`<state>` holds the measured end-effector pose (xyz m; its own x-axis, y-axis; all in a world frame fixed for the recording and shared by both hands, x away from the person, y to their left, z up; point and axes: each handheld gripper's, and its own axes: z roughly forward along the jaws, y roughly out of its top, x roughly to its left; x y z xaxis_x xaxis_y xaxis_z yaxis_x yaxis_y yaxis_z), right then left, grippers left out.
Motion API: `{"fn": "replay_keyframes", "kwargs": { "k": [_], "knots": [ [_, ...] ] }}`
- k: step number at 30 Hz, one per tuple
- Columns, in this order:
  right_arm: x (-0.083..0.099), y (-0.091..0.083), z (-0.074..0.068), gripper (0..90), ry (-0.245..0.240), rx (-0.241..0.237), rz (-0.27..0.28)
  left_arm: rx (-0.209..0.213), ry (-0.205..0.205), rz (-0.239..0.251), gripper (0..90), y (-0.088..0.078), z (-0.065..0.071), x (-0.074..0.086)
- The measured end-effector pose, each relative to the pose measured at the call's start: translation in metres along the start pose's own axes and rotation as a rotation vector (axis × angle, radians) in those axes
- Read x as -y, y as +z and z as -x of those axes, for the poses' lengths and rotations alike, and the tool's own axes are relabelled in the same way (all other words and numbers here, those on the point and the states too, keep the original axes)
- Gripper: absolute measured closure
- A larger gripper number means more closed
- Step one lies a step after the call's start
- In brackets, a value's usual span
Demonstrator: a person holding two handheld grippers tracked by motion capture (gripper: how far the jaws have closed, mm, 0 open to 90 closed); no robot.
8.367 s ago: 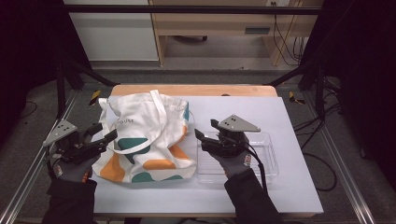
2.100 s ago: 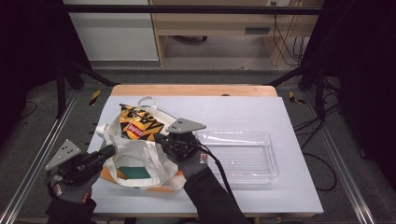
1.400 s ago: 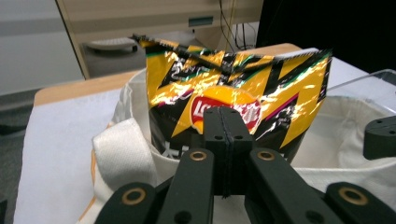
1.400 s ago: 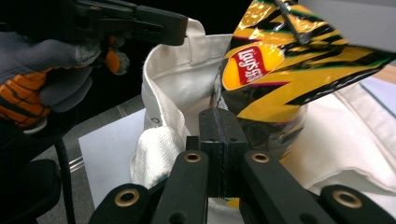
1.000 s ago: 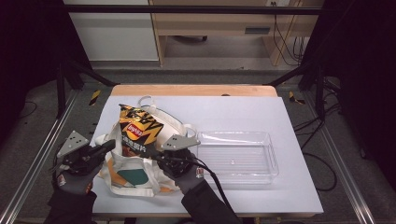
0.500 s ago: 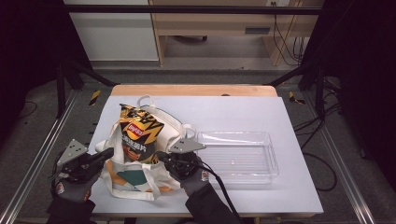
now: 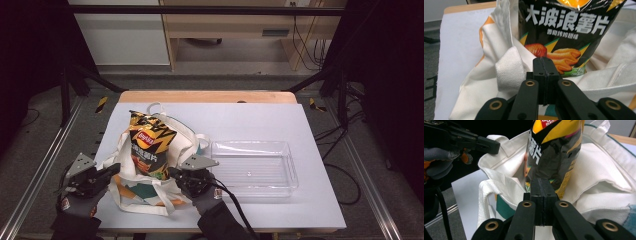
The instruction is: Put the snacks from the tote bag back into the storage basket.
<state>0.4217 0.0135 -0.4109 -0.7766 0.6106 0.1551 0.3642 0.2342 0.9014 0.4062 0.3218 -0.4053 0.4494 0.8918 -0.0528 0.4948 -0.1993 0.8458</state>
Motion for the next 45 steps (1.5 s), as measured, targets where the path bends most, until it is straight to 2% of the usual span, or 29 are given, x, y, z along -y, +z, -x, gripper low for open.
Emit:
{"fn": "replay_keyframes", "kwargs": {
  "k": [9,26,30,34,43,45],
  "knots": [
    [0.015,0.008,-0.001,90.0,0.013,0.002,-0.018,-0.002,0.004,-0.041,89.7,0.005,-0.001,0.011],
    [0.039,0.023,-0.004,90.0,0.02,0.024,-0.048,-0.037,0.029,-0.112,89.7,0.021,-0.002,0.025],
    [0.042,0.024,-0.005,90.0,0.014,0.034,-0.05,-0.037,0.029,-0.119,89.7,0.022,-0.003,0.027],
    [0.046,0.027,-0.007,90.0,-0.011,0.063,-0.063,-0.045,0.041,-0.139,89.7,0.025,-0.002,0.029],
    [0.058,0.034,-0.005,90.0,-0.001,0.08,-0.078,-0.046,0.046,-0.169,89.7,0.031,-0.004,0.031],
    [0.059,0.034,-0.005,90.0,-0.003,0.083,-0.08,-0.056,0.059,-0.177,89.7,0.032,-0.003,0.032]
  ]
}}
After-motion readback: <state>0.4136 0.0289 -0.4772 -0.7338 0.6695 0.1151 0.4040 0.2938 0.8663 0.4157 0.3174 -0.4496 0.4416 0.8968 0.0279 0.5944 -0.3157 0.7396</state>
